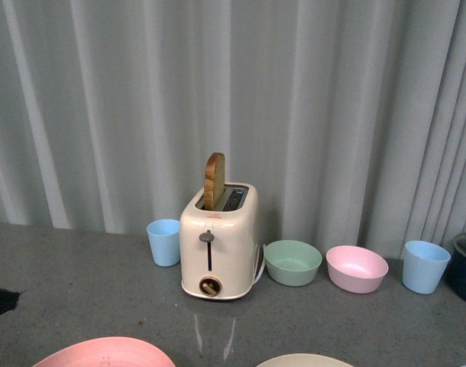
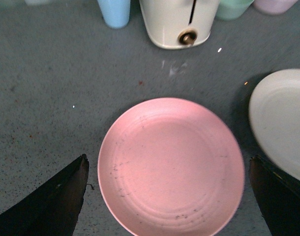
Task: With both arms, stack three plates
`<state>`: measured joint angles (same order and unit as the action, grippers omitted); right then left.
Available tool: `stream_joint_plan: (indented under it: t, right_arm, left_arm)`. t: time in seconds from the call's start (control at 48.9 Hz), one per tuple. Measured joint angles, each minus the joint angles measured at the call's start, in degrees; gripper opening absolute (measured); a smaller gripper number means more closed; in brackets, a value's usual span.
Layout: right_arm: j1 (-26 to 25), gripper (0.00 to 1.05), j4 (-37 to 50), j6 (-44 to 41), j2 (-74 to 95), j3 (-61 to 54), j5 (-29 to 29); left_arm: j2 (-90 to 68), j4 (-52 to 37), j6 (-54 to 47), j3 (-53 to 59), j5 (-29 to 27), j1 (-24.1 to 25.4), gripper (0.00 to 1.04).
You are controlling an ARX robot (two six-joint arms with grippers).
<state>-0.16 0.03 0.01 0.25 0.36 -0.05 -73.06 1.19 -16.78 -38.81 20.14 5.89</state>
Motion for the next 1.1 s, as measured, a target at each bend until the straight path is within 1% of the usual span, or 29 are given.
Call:
stream_joint_plan:
  t: [0.041,0.123,0.266,0.409,0.757,1.104]
  right_arm:
    - [0.0,0.97,0.0,0.0,0.0,0.0,0.0]
    - [0.0,0.97,0.0,0.0,0.0,0.0,0.0]
    - [0.0,0.97,0.0,0.0,0.0,0.0,0.0]
    - [0.0,0.97,0.0,0.0,0.0,0.0,0.0]
    - [0.0,0.97,0.0,0.0,0.0,0.0,0.0]
    - [0.0,0.97,0.0,0.0,0.0,0.0,0.0]
  left_arm:
    - [-7.2,2.7,-1.8,-4.9,0.2,0.6,0.98]
    - [-18.2,6.6,-4.5,-12.4,-2.1,1.5,0.98]
    - [-28.2,10.5,-7.2,-19.9,-3.4,2.9,0.98]
    - [-34.4,12.7,-8.2,-24.9,-3.6,4.4,0.98]
    - [-43.9,11.1,-9.8,-28.4,-4.1,5.6,0.98]
    - [-47.4,10.0,-11.9,-29.0,-4.7,6.2,0.98]
